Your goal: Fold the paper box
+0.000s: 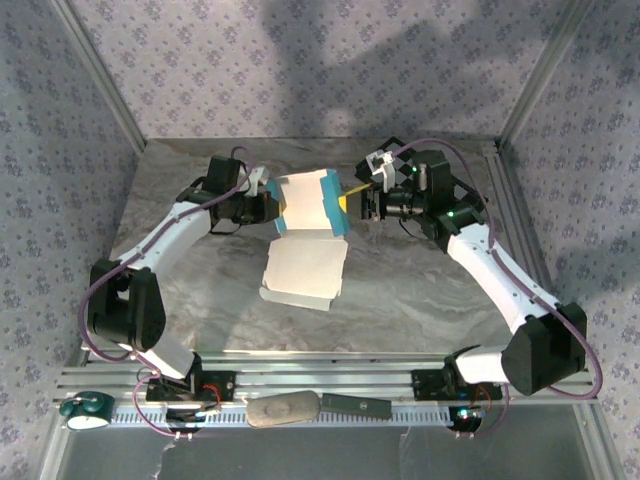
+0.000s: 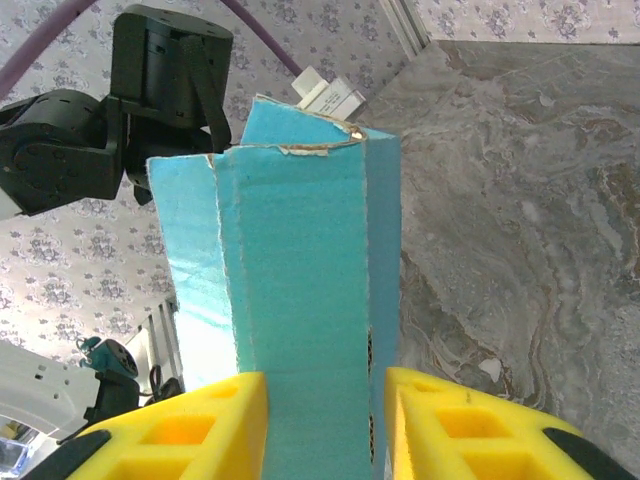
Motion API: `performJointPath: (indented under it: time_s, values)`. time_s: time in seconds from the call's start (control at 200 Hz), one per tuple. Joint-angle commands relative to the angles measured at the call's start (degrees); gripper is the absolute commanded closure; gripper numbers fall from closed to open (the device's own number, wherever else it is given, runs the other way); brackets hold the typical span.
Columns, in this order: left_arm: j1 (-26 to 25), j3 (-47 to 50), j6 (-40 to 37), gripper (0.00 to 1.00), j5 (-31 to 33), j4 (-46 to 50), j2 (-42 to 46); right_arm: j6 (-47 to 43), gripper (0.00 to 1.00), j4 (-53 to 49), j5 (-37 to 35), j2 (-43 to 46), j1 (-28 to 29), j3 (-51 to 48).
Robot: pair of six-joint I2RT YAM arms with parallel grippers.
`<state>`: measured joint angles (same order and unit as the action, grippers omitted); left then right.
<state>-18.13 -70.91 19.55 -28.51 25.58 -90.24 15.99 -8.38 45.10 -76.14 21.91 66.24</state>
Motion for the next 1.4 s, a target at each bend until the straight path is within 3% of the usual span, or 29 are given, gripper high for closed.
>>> performJointPath:
  time_s: [0.0,0.45,0.964,1.394]
  values:
    - [-0.41,-1.95,0.40,1.00,0.45,0.86,-0.64,-0.96,0.64,-0.24,-0.36,0.78,0.61,0.32]
    - [-0.76,-2.28,0.22,1.00,0.56,1.18,-0.73,-1.90,0.54,-1.45,-1.40,0.83,1.40,0.80]
    - [-1.82,-3.00,-0.98,1.00,0.66,1.46,0.90,-4.74,0.52,-5.19,-5.34,-4.54,2.40,5.62]
    - [-2.57,-3.43,-1.09,1.00,1.71,2.38,2.76,-7.48,0.54,-10.13,-20.93,-5.41,5.91,7.37]
